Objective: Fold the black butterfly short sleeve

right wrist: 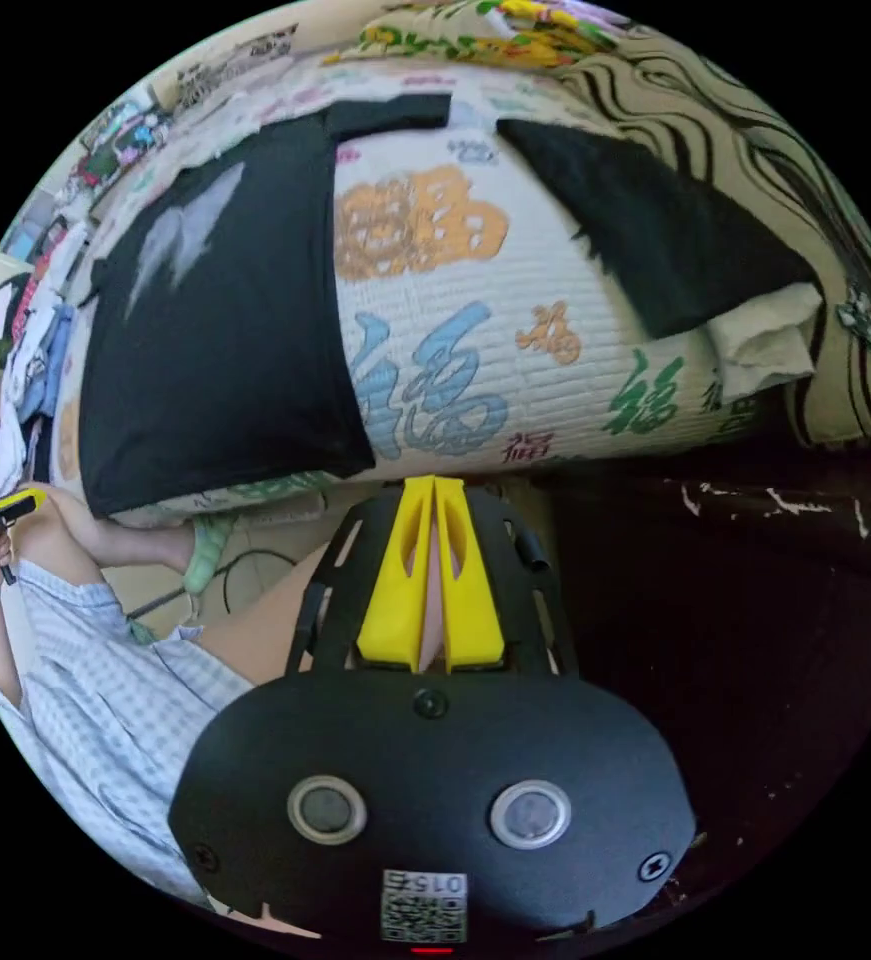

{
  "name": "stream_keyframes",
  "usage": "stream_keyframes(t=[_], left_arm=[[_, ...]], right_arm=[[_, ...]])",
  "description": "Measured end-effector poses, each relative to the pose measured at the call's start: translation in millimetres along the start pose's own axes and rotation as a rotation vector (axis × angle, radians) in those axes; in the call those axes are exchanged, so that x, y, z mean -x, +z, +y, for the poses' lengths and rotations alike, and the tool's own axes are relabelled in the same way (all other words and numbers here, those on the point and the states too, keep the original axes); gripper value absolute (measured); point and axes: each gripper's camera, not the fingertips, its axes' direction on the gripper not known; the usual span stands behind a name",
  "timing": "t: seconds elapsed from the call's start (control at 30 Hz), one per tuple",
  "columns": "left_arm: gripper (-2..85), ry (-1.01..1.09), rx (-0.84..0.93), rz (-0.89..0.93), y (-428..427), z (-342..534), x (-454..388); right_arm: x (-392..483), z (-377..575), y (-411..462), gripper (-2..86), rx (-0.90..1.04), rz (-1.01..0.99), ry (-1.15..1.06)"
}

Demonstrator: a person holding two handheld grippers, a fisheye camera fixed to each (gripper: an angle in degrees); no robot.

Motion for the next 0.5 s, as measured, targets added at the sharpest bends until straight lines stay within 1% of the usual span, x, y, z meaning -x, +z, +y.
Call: stream_keyframes(t=[0.1,0.17,0.23,0.27,0.33,0.4,0.47,0.5], left_arm=[[-0.3,0.021,-0.117,0.052,-44.3,-18.8,-5.4],[-0.3,0.078,-0.183,0.021,-68.0,-43.2,-20.7],[0.2,0.202,-0.235,-0.035,-93.4,-89.1,-55.3],[0.4,0.234,-0.248,-0.05,-98.9,-102.1,-65.5],[1.0,0.374,-0.293,-0.135,-117.4,-158.3,-112.7],[1.5,0.465,-0.317,-0.21,-125.1,-204.6,-149.4],[2.0,0.563,-0.317,-0.278,-127.2,-252.1,-186.3],[2.3,0.612,-0.325,-0.316,-126.1,-284.3,-210.1]], right_arm=[[1.8,5.0,-43.2,-0.7,-0.267,0.007,0.01],[11.9,3.5,-72.5,-0.7,-0.522,0.053,0.038],[18.1,-8.1,-80.0,-0.7,-0.623,0.073,0.093],[21.7,-20.3,-80.5,-0.7,-0.656,0.082,0.123],[25.8,-44.4,-78.7,-0.5,-0.673,0.071,0.131],[25.8,-74.2,-75.3,0.3,-0.649,0.022,0.115],[16.8,-114.4,-68.6,4.0,-0.633,-0.077,0.117],[13.1,-124.8,-66.3,4.4,-0.622,-0.108,0.123]])
